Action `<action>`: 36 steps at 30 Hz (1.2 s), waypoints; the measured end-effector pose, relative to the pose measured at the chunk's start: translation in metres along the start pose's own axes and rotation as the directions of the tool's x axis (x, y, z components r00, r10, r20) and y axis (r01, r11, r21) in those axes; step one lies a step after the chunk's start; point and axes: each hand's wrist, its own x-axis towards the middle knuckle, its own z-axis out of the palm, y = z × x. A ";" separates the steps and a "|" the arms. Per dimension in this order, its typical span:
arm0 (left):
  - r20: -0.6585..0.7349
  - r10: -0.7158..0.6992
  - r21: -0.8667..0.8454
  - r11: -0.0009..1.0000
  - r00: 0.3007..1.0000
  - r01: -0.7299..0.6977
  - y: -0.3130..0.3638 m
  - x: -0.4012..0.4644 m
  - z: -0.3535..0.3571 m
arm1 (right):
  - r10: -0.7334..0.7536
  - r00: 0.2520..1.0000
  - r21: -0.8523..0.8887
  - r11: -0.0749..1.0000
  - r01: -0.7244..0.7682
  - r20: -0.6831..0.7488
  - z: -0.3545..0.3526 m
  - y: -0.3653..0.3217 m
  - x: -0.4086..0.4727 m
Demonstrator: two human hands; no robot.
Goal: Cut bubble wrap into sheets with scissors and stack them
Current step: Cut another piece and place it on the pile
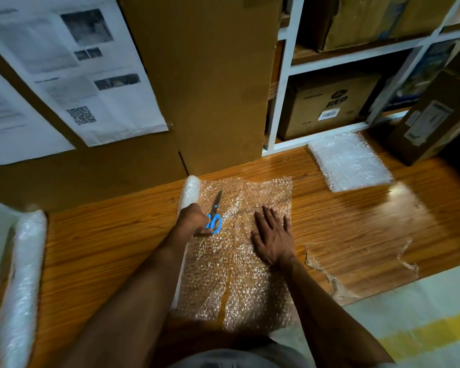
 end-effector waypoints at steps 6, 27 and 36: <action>-0.198 0.019 0.279 0.960 0.980 0.038 -0.003 -0.050 0.012 | -0.042 0.999 0.037 0.998 0.042 -0.012 0.009 0.002 -0.027; -0.089 0.644 0.245 0.754 0.760 -0.610 -0.010 -0.096 0.051 | 0.077 0.967 0.233 0.972 -0.019 -0.245 -0.005 0.010 -0.072; -0.024 0.664 0.467 0.668 0.747 -0.579 -0.008 -0.107 0.087 | -0.034 0.959 0.053 0.997 0.051 -0.282 -0.013 0.034 -0.088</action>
